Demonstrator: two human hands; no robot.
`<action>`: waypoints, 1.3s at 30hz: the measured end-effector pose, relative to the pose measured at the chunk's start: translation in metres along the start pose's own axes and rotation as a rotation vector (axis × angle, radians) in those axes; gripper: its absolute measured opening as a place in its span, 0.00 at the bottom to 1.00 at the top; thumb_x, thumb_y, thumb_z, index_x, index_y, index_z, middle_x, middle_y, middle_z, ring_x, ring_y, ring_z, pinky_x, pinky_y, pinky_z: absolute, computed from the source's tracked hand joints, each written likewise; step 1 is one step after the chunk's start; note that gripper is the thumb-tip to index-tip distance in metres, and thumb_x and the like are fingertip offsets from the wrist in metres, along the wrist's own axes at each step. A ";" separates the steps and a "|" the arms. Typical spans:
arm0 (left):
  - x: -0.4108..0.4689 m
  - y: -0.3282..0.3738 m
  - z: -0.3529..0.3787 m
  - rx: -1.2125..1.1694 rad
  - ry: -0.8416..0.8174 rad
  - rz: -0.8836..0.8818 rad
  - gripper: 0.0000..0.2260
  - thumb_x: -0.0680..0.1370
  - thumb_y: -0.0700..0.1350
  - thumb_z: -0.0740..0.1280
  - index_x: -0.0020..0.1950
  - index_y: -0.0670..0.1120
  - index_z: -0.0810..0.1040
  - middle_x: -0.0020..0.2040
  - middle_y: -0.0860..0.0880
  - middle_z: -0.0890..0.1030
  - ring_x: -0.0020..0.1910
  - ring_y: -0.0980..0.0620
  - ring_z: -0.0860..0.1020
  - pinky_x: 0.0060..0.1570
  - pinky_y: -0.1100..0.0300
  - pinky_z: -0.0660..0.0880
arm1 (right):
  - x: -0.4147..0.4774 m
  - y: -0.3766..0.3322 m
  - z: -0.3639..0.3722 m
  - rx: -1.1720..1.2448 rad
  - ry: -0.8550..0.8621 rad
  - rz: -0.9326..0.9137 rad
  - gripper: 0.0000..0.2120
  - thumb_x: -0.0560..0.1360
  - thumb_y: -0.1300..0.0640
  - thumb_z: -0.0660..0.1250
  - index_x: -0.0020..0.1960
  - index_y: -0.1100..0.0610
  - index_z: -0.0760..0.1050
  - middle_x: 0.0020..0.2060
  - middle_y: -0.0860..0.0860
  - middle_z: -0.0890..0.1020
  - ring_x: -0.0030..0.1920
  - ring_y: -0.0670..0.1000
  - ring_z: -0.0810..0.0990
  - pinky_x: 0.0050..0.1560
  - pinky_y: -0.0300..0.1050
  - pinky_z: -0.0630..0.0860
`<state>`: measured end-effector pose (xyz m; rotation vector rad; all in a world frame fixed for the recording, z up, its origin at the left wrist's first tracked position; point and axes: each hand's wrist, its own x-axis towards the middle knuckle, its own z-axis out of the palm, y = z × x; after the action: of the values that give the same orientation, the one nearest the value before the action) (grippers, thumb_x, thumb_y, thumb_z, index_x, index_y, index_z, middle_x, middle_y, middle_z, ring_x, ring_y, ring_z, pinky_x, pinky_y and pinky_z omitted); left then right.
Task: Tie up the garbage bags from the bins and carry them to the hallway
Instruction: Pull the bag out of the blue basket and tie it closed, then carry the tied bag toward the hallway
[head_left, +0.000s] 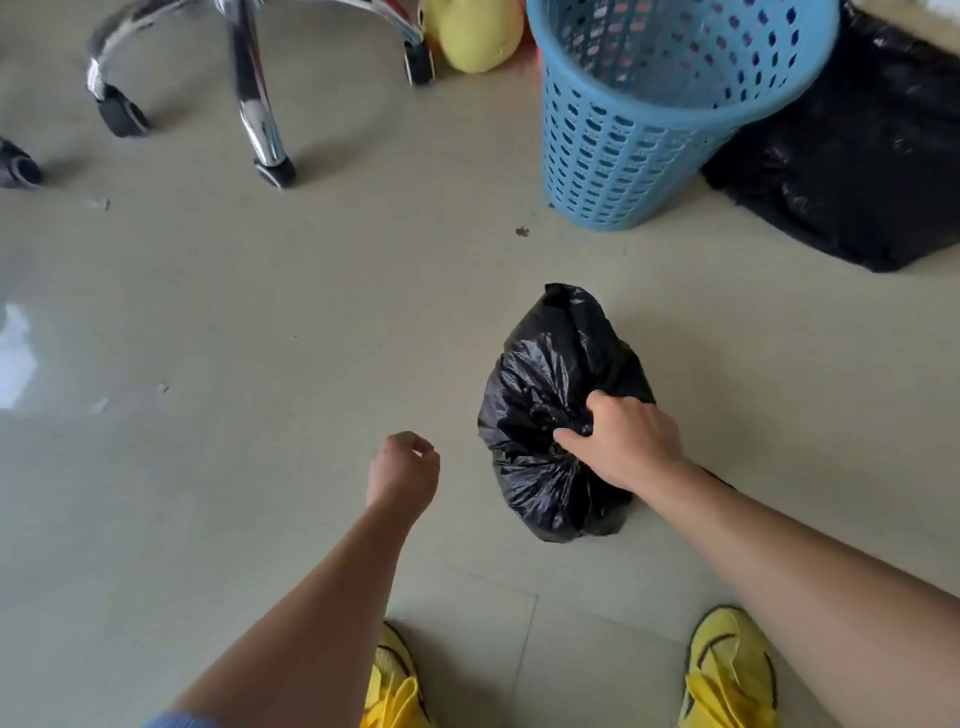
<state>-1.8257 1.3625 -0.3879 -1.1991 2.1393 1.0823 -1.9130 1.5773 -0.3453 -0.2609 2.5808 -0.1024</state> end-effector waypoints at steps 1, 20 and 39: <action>-0.015 -0.003 -0.005 0.027 -0.028 -0.013 0.07 0.75 0.40 0.63 0.48 0.46 0.81 0.45 0.43 0.83 0.43 0.42 0.81 0.39 0.60 0.73 | -0.011 0.001 -0.004 0.006 -0.028 0.020 0.20 0.74 0.37 0.64 0.42 0.54 0.66 0.37 0.51 0.78 0.42 0.58 0.80 0.37 0.46 0.67; -0.339 0.188 -0.156 0.342 -0.391 0.159 0.08 0.73 0.41 0.62 0.45 0.46 0.81 0.45 0.43 0.84 0.46 0.42 0.81 0.41 0.57 0.77 | -0.302 0.055 -0.269 0.382 -0.232 0.496 0.16 0.69 0.41 0.65 0.48 0.53 0.73 0.39 0.49 0.80 0.39 0.53 0.80 0.43 0.44 0.77; -0.674 0.514 0.021 0.920 -0.587 0.806 0.05 0.76 0.43 0.62 0.47 0.48 0.78 0.46 0.48 0.79 0.49 0.45 0.80 0.45 0.57 0.76 | -0.561 0.403 -0.483 0.697 -0.015 0.911 0.16 0.71 0.43 0.66 0.46 0.56 0.73 0.37 0.50 0.77 0.37 0.52 0.76 0.38 0.43 0.71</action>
<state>-1.9178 1.8752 0.2814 0.3855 2.1796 0.4466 -1.7625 2.0970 0.3010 1.1250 2.2273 -0.6188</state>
